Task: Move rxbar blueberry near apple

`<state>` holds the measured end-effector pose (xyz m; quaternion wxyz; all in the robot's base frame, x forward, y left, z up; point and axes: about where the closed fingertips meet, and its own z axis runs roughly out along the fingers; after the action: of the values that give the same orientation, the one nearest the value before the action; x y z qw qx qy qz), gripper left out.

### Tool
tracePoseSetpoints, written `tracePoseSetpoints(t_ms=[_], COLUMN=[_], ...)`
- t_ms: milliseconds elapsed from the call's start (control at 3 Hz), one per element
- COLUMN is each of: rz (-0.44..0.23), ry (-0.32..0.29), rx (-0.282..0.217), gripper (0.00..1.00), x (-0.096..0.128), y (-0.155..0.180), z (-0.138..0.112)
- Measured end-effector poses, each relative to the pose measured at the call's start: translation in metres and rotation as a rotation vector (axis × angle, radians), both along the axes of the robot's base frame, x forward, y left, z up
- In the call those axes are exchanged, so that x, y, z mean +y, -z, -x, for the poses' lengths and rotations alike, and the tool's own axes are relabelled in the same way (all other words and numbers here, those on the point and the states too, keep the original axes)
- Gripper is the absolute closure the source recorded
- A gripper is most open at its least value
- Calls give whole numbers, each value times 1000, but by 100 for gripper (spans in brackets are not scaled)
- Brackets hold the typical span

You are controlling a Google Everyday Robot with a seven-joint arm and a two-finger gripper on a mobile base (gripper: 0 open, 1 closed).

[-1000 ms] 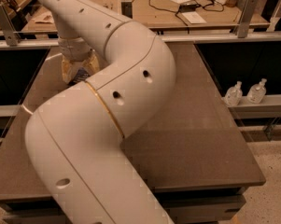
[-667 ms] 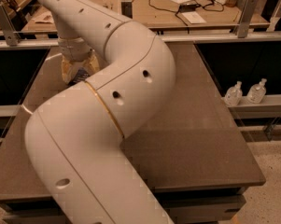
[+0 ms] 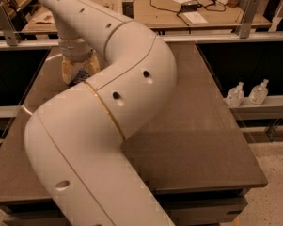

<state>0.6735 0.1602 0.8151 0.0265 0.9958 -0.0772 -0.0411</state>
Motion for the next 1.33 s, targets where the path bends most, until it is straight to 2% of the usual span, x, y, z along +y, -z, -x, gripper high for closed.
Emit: tracePoseSetpoints(t_ms=[1333], rz=[2], ry=[5], rx=[-2], gripper=[100], x=[-2], y=[-2], z=[0])
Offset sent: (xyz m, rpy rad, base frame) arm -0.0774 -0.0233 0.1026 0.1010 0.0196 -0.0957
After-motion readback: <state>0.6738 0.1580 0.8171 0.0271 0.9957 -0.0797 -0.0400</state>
